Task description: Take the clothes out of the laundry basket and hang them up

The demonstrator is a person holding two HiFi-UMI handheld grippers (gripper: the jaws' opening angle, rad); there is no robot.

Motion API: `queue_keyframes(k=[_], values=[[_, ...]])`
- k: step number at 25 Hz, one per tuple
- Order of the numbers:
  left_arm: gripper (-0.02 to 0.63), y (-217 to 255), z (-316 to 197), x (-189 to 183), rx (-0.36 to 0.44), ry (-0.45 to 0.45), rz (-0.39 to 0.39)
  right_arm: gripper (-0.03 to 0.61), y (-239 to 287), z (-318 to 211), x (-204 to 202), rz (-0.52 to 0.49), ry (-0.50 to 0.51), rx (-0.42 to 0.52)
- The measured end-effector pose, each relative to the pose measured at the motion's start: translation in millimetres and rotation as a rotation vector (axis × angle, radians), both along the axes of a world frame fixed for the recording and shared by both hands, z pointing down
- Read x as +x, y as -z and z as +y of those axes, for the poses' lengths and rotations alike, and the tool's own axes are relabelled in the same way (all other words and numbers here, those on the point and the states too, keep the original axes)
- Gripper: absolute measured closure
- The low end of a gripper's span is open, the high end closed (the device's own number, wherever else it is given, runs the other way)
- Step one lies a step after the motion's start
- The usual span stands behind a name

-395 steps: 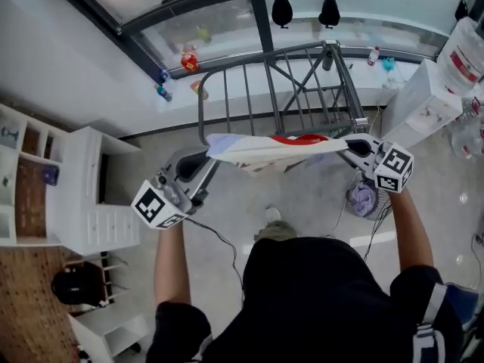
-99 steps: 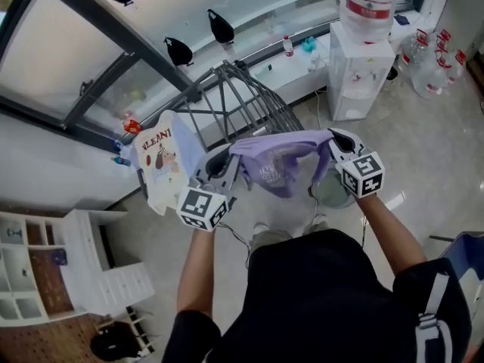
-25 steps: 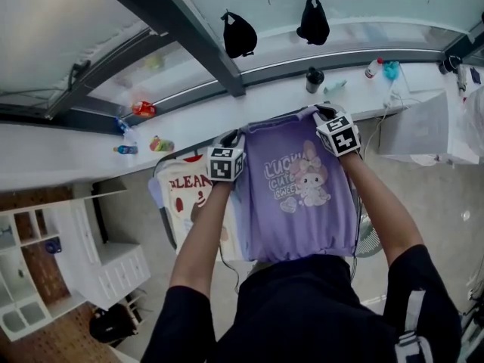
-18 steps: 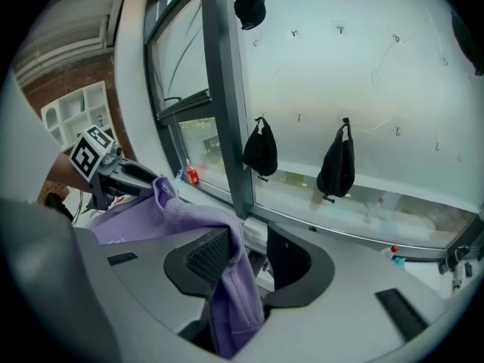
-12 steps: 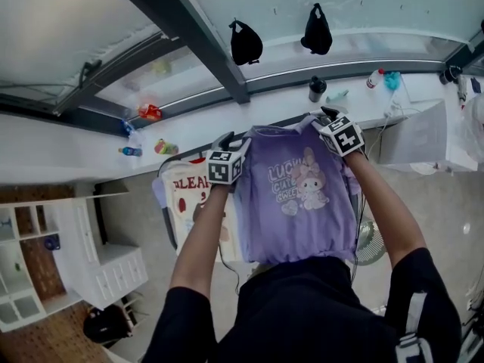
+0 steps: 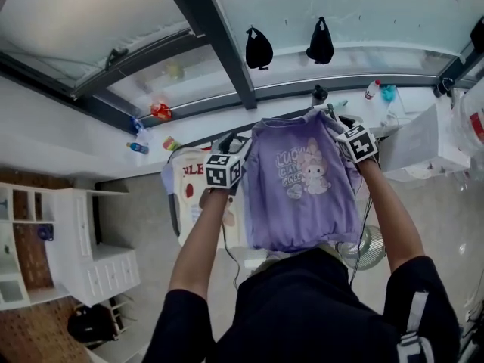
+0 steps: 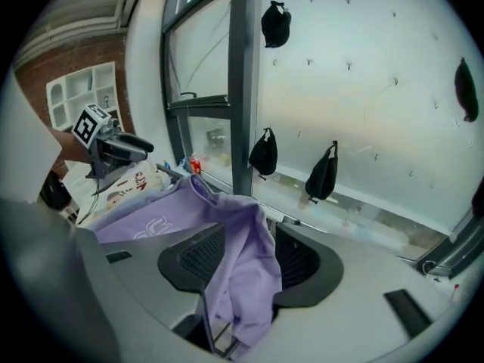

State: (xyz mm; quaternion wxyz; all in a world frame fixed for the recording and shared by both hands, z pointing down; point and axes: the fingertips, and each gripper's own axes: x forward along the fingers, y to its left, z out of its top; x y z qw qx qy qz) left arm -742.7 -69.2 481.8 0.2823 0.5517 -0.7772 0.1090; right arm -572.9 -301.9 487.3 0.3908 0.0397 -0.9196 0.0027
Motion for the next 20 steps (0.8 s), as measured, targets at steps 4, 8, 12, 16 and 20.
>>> queue_keyframes(k=[4,8,12,16,20], values=[[0.391,47,42,37,0.114,0.01,-0.031,0.402,46,47,37,-0.12,-0.037,-0.016],[0.391,96,92,87,0.234,0.019,-0.039,0.402,89,113,79,-0.246,-0.08,-0.127],[0.391,129,146,146,0.339,0.01,-0.048,0.402,115,191,128,-0.319,-0.082,-0.173],[0.391,135,197,208,0.431,0.009,0.029,0.403,131,267,180,-0.361,-0.082,-0.192],[0.403,131,236,268,0.44,-0.03,0.063,0.413,136,321,225,-0.36,-0.075,-0.226]])
